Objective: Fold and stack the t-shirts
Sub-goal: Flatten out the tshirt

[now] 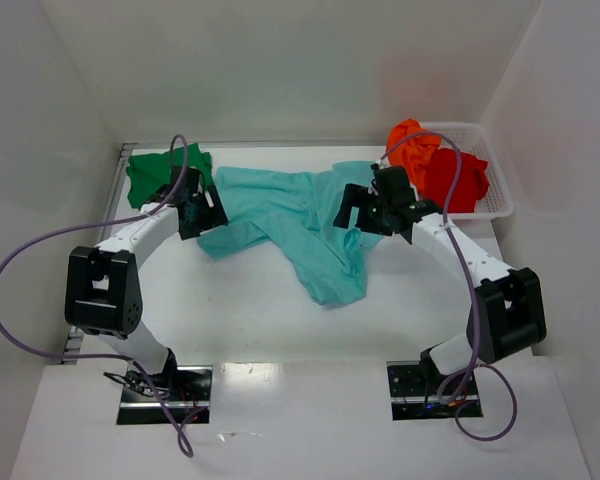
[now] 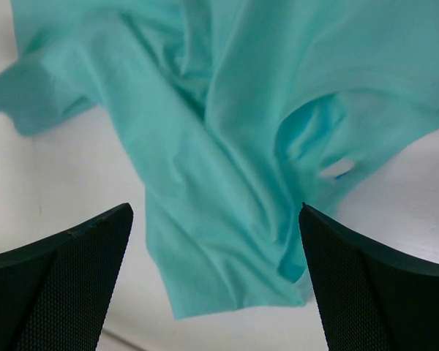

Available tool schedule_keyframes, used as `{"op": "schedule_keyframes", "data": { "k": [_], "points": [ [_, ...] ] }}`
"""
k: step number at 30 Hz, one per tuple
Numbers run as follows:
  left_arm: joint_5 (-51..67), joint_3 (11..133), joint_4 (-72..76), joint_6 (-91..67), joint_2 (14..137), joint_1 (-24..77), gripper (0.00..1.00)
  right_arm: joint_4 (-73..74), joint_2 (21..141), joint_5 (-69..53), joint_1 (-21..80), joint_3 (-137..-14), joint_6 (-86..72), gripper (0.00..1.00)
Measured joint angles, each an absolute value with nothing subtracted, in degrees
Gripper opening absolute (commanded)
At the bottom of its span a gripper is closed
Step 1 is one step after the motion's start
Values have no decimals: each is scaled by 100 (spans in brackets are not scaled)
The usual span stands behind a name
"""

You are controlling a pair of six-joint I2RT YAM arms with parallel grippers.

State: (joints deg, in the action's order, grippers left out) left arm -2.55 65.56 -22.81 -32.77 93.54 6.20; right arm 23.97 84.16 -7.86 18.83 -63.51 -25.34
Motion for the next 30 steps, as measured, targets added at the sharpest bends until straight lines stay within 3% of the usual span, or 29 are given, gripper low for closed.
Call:
{"op": "schedule_keyframes", "data": {
  "k": [16, 26, 30],
  "points": [
    [-239, 6184, -2067, -3343, 9649, 390, 88, 3055, 7631, -482, 4099, -5221, -3459, 91],
    [-198, 6171, -1992, -3350, 9655, 392, 84, 2991, 8425, -84, 4755, -5172, -3667, 86],
    [-202, 6171, -1964, -3350, 9655, 392, 83, 2989, 8565, 185, 4764, -5172, -3712, 79]
  ]
}}
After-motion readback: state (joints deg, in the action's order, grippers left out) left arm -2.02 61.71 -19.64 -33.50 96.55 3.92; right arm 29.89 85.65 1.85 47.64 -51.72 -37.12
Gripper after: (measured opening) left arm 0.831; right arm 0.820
